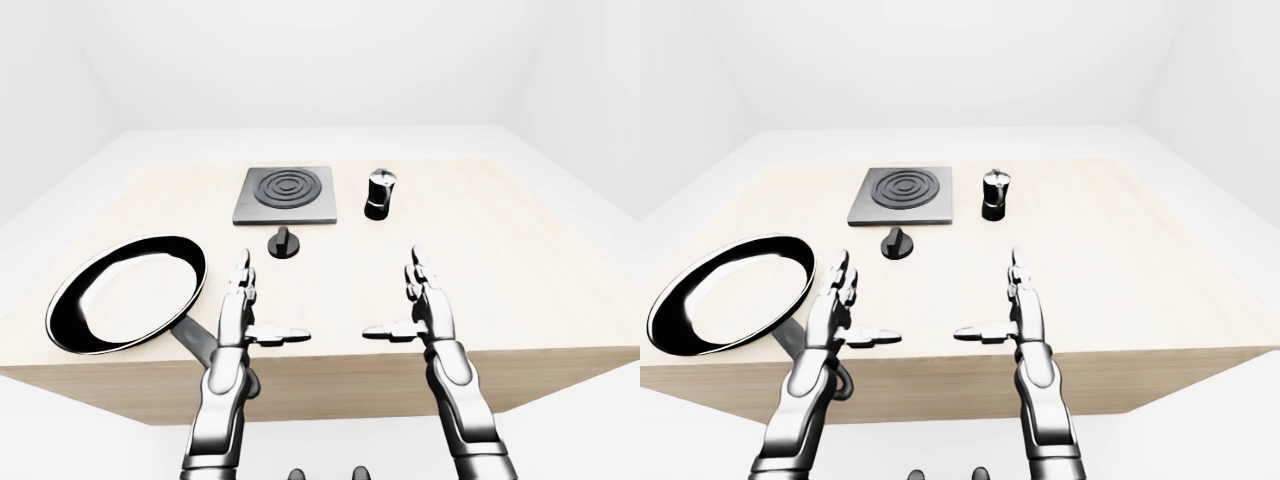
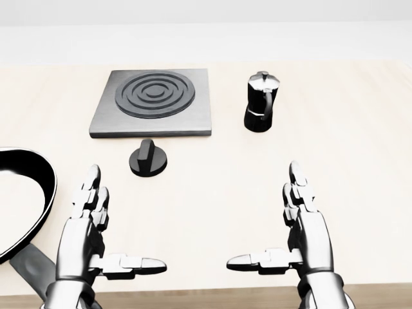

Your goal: Turn on the stove.

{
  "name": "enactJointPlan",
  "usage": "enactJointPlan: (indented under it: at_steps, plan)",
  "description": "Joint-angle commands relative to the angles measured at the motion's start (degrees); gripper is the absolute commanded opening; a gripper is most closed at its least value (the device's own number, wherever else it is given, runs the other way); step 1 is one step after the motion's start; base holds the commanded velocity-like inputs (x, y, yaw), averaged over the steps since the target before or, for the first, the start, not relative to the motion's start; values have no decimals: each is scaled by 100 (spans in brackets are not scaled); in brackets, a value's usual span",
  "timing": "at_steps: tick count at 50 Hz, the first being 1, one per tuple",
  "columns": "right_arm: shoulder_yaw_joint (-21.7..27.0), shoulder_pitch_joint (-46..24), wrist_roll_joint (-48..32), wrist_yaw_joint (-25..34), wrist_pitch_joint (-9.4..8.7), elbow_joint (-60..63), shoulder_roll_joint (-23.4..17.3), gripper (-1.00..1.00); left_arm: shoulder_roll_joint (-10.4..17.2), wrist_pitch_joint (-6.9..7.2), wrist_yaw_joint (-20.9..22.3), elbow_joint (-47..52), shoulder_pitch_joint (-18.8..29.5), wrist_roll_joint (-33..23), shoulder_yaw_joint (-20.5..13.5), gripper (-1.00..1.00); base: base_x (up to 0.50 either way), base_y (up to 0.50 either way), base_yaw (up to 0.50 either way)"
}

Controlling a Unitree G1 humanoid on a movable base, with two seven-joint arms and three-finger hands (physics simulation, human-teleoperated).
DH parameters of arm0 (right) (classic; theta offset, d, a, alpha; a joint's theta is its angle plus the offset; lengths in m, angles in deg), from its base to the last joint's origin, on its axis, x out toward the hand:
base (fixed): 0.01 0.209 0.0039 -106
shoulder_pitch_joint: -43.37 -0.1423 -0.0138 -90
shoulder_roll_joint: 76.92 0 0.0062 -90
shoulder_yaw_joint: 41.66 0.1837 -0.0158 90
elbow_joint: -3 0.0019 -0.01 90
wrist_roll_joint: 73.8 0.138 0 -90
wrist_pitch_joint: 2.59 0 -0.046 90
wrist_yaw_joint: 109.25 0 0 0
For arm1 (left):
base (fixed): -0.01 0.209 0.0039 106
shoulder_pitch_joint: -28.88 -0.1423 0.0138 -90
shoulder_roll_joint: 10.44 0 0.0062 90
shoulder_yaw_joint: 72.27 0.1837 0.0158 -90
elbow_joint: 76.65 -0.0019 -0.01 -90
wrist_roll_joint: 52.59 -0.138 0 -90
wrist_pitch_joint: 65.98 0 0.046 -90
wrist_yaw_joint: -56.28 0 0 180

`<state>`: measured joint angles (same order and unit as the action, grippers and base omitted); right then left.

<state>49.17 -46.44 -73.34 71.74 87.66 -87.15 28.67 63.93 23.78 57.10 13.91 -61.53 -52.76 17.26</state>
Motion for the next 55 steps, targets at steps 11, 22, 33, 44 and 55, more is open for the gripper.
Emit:
enactJointPlan:
  at_steps: [11,22,33,44,55]
  plan:
    - [121,64,62,187,66,-12,-60,100,28,-76,153,84,-118,-87,-43,100,0,0,0]
    - [115,55,35,168,114,-59,-55,100,37,-145,174,16,-99,-54,-63,100,0,0,0]
    - [116,68,25,146,86,1,-56,100,38,-134,207,11,-98,-64,-38,100,22,0,0]
    - [128,45,36,129,27,33,-58,100,39,-109,219,49,-103,-57,-45,100,32,0,0]
    - [122,48,33,129,39,23,-58,100,33,-128,236,14,-97,-68,-28,100,32,0,0]
